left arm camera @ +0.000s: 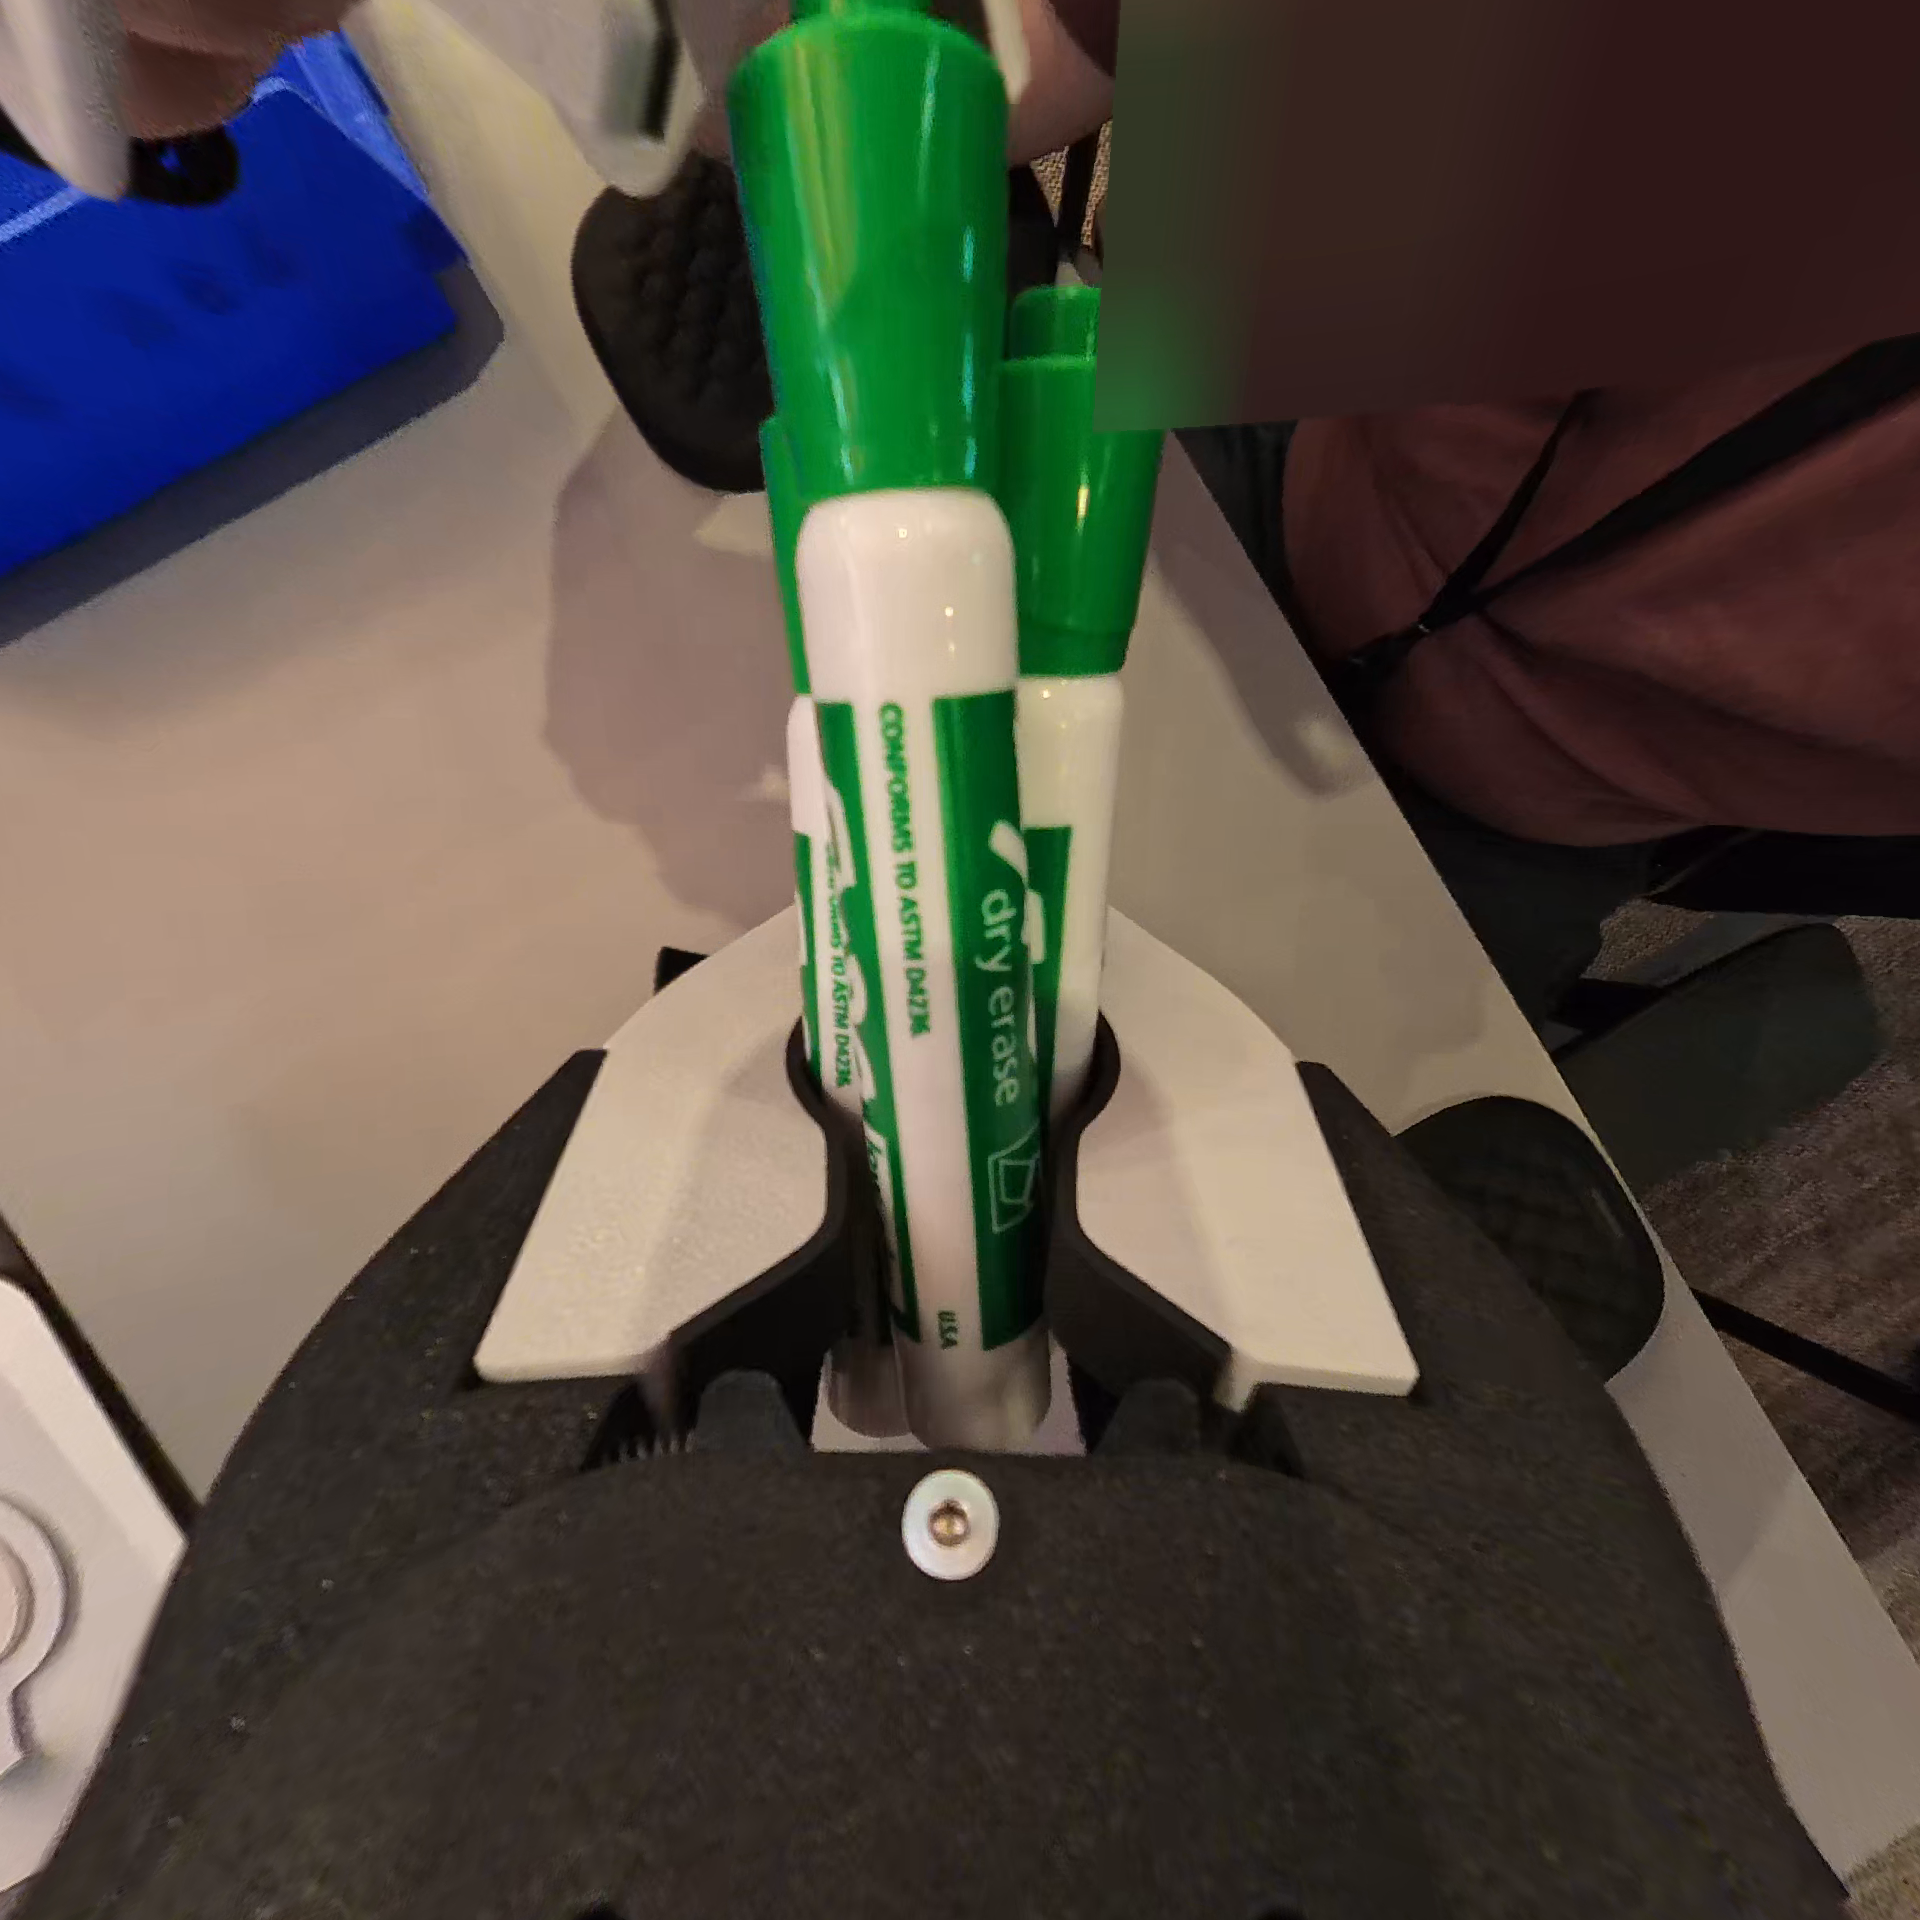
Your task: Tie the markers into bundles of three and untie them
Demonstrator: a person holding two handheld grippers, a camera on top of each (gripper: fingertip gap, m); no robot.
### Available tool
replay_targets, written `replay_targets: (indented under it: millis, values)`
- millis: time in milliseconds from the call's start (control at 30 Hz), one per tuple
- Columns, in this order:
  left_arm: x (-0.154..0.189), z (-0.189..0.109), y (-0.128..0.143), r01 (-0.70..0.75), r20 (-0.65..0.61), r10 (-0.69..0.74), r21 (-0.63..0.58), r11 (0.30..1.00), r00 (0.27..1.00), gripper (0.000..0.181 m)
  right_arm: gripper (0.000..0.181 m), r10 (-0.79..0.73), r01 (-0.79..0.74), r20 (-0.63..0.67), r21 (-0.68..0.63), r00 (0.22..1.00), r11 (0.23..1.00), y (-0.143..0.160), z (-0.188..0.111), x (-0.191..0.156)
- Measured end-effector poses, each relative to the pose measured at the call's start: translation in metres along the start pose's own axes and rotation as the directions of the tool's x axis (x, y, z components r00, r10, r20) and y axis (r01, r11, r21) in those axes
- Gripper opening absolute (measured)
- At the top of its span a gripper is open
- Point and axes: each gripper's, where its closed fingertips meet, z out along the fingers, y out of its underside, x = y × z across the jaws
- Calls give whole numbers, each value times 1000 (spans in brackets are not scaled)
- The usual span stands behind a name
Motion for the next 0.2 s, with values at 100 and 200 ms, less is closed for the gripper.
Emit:
replay_targets:
  millis: [100,200]
  values:
    - [4,4,1,-10,-9,10,-9,1000,1000,42,28,-4,3,18,20,1000,1000,-5,5,-4]
    - [7,5,0,-14,-17,14,-10,1000,1000,42,22,17,-19,37,43,999,999,-5,9,-6]
